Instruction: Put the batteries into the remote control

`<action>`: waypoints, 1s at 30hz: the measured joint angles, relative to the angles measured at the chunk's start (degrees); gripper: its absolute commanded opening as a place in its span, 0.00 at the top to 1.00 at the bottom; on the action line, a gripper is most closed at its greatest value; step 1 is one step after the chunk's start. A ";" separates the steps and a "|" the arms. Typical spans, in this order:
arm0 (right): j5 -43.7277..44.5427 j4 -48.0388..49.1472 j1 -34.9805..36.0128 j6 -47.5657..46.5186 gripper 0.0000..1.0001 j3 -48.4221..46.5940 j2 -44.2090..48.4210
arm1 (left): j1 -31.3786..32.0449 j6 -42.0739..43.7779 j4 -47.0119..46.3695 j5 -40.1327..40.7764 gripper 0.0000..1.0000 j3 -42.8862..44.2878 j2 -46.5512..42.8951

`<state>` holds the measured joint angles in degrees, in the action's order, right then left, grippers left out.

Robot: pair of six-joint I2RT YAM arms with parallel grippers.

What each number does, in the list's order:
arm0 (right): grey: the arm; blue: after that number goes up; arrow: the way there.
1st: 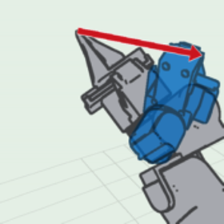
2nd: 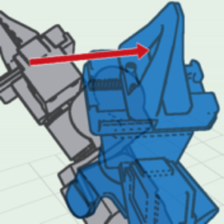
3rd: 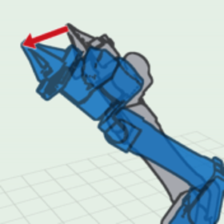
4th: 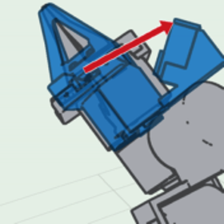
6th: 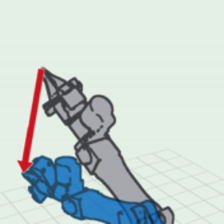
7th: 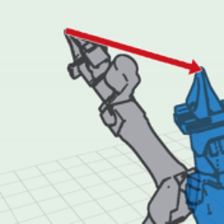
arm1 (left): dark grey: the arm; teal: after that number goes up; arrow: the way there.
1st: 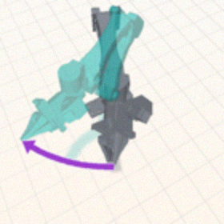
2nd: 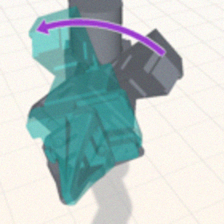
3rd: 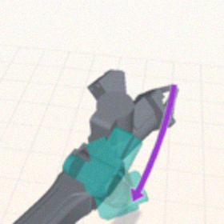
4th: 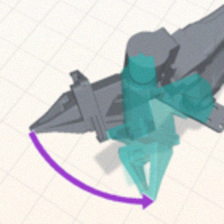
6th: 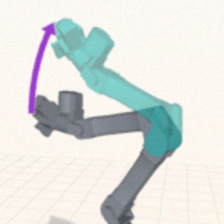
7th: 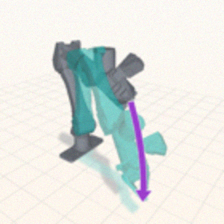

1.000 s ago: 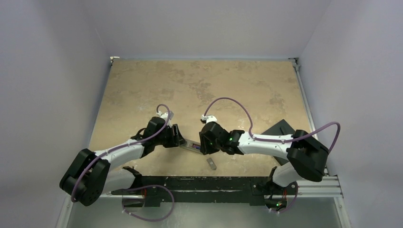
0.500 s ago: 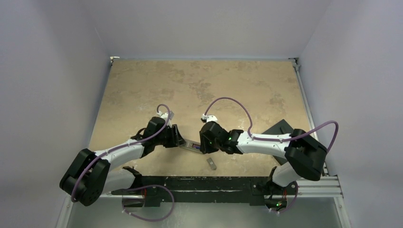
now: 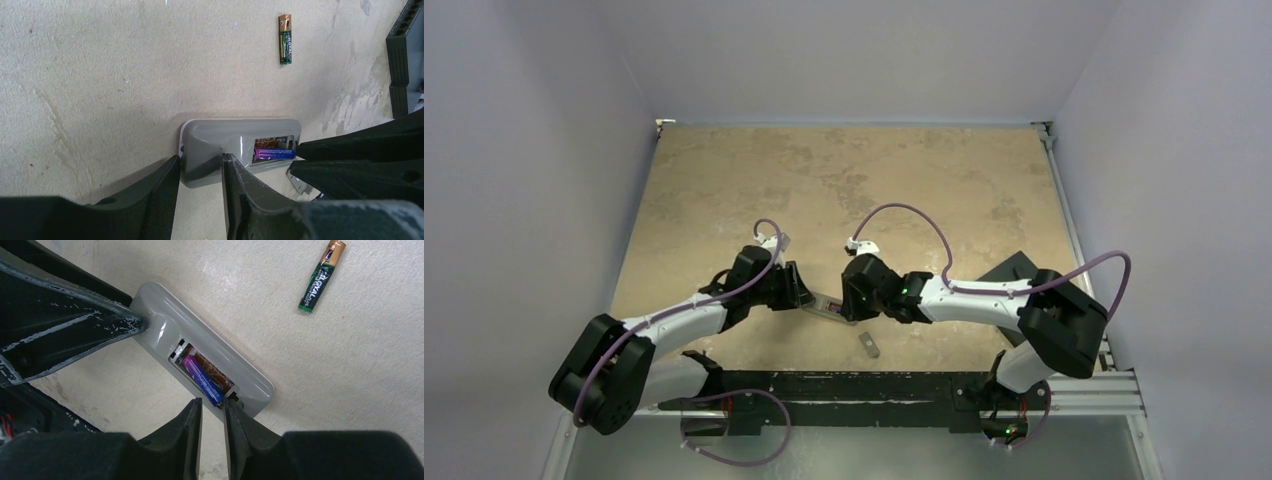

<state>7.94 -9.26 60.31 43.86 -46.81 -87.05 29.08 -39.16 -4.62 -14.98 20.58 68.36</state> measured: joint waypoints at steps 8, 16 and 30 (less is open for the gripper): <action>0.00 0.55 -0.09 0.28 0.75 -0.35 -1.73 | 0.00 0.00 0.00 -0.02 0.65 0.00 -0.35; -0.13 0.59 -0.26 0.52 0.87 -0.35 -1.73 | 0.00 0.00 0.02 -0.02 0.66 0.00 -0.35; -1.53 -2.69 -0.66 -1.40 1.00 -3.41 -4.35 | -0.02 0.00 0.22 0.11 0.66 -0.02 -0.72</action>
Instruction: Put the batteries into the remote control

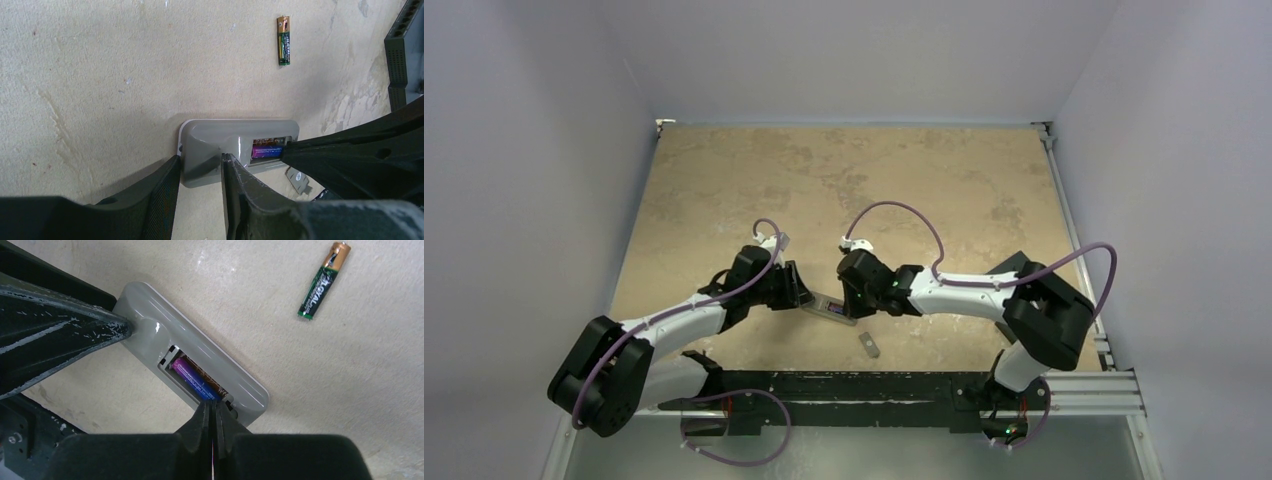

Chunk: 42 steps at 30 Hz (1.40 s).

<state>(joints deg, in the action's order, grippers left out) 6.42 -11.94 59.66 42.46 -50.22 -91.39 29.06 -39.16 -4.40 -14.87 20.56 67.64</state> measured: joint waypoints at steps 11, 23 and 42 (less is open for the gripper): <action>0.17 -8.59 0.31 -5.70 1.00 -7.30 -4.37 | 0.00 0.00 -0.02 -0.02 0.66 0.00 0.00; 0.92 -11.37 0.79 -7.80 1.00 -9.84 -5.73 | 0.02 -0.07 0.00 0.09 0.62 0.00 0.00; 8.00 -10.01 1.03 -8.00 1.00 -9.81 -0.07 | 0.02 -0.72 8.39 2.84 0.50 1.84 -4.24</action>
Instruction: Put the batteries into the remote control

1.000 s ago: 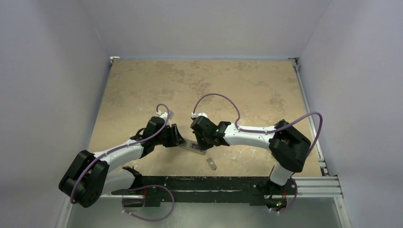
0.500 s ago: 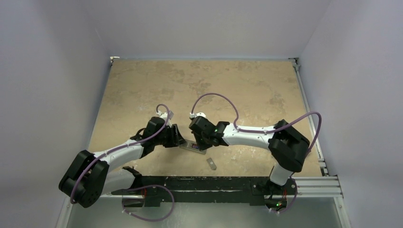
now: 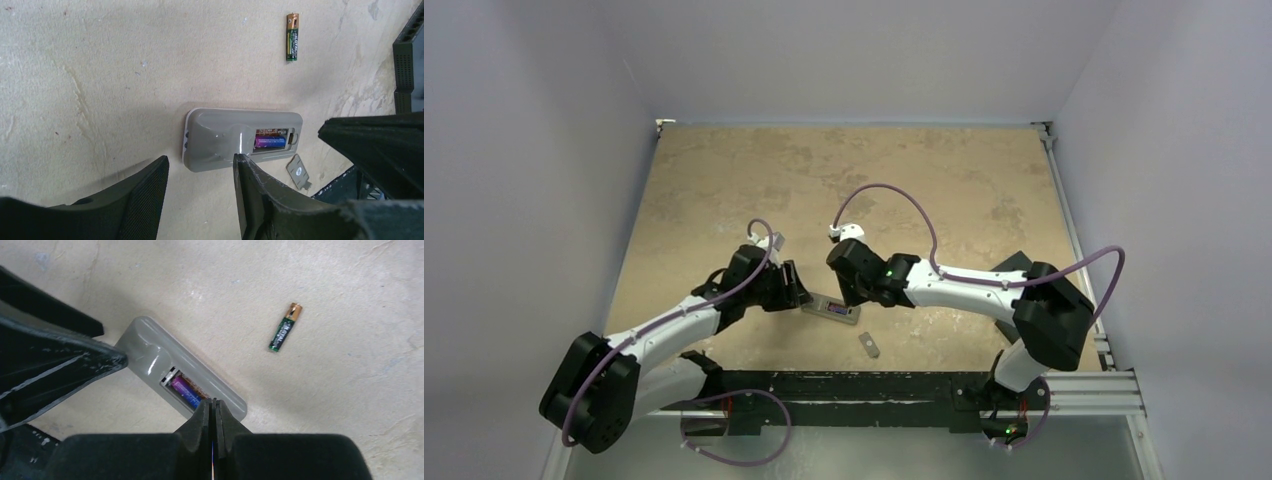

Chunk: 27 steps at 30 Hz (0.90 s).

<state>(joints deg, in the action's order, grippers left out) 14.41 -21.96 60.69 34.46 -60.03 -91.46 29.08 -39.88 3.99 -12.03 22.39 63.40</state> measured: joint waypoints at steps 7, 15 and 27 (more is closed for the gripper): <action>4.22 -0.35 -0.37 -2.19 1.00 1.49 0.00 | 0.15 -4.07 1.16 -3.74 0.50 -1.14 -3.78; 5.60 0.22 -1.01 -3.85 1.00 2.99 -0.55 | 1.01 -10.14 -1.07 -7.13 0.50 -5.35 -6.32; 4.17 2.89 -1.46 -6.21 1.00 4.39 -3.52 | 1.33 -13.49 -7.26 -7.28 0.48 -6.38 -1.57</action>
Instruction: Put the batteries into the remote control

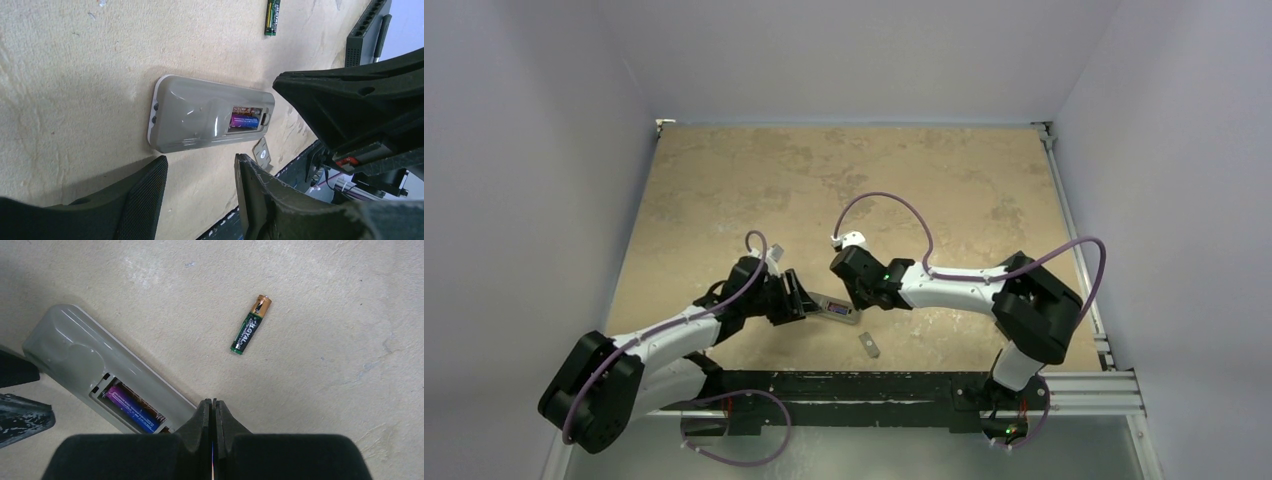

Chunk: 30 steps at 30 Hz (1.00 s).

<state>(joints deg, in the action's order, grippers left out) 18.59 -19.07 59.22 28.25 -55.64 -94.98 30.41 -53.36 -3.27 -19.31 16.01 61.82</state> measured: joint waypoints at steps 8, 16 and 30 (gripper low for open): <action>-3.17 1.51 0.00 -2.47 1.00 0.04 -1.42 | 0.00 -0.09 -2.58 0.46 0.48 0.00 3.06; -6.62 4.02 -0.09 -4.42 1.00 1.46 -1.99 | 0.00 0.11 -3.65 1.27 0.48 1.57 5.86; -17.00 11.89 0.81 -4.79 1.00 5.97 -0.20 | 0.00 2.08 -7.67 0.90 0.48 7.69 15.80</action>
<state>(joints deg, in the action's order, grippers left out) 1.58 -7.18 60.03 23.46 -49.67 -95.18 30.41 -51.29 -10.94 -18.41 23.70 77.62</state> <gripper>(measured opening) 0.041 0.517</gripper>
